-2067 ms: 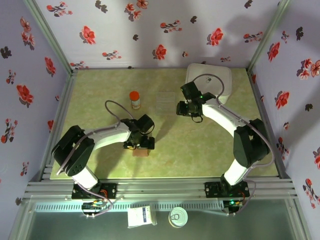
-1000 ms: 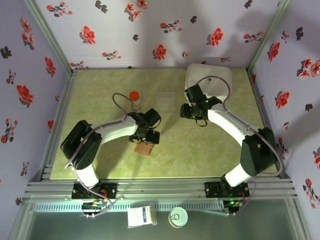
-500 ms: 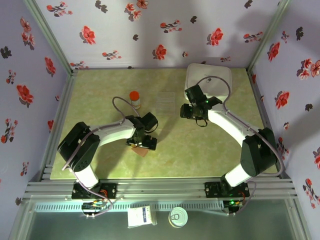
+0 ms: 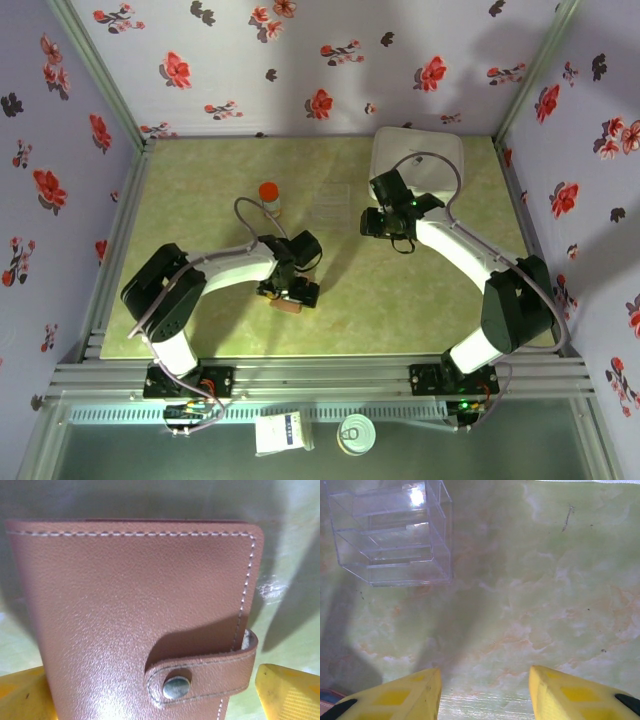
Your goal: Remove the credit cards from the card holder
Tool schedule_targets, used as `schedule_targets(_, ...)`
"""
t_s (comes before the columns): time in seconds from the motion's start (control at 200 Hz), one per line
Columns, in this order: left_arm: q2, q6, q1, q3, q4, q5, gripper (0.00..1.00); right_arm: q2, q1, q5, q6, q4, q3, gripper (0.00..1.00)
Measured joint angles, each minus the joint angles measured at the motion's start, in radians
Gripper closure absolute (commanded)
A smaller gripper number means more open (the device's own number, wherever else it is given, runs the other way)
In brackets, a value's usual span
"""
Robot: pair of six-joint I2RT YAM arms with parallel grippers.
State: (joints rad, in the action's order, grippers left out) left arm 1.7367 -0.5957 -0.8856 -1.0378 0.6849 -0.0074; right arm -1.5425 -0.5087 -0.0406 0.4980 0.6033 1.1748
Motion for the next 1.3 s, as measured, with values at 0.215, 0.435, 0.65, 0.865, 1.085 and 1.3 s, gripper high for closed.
schedule_targets(0.215,0.040,0.000,0.000,-0.042,0.038,-0.023,0.13,0.000,0.000,0.001,0.000,0.000,-0.001,0.50)
schedule_targets(0.435,0.047,0.002,0.000,-0.066,0.047,-0.041,0.26,0.000,0.000,0.000,0.000,0.000,-0.001,0.50)
schedule_targets(0.65,0.046,-0.012,0.019,-0.094,0.028,-0.052,0.30,0.000,0.000,0.000,0.000,0.000,-0.001,0.50)
schedule_targets(0.865,0.058,-0.064,0.053,-0.160,-0.023,-0.059,0.30,0.000,0.000,0.000,0.000,0.000,-0.001,0.50)
schedule_targets(1.085,0.156,-0.087,0.060,-0.252,-0.068,-0.035,0.26,0.000,0.000,0.000,-0.004,0.000,-0.001,0.50)
schedule_targets(1.3,0.174,-0.114,0.060,-0.262,-0.095,0.041,0.16,0.000,0.000,0.000,-0.004,0.000,-0.017,0.49)
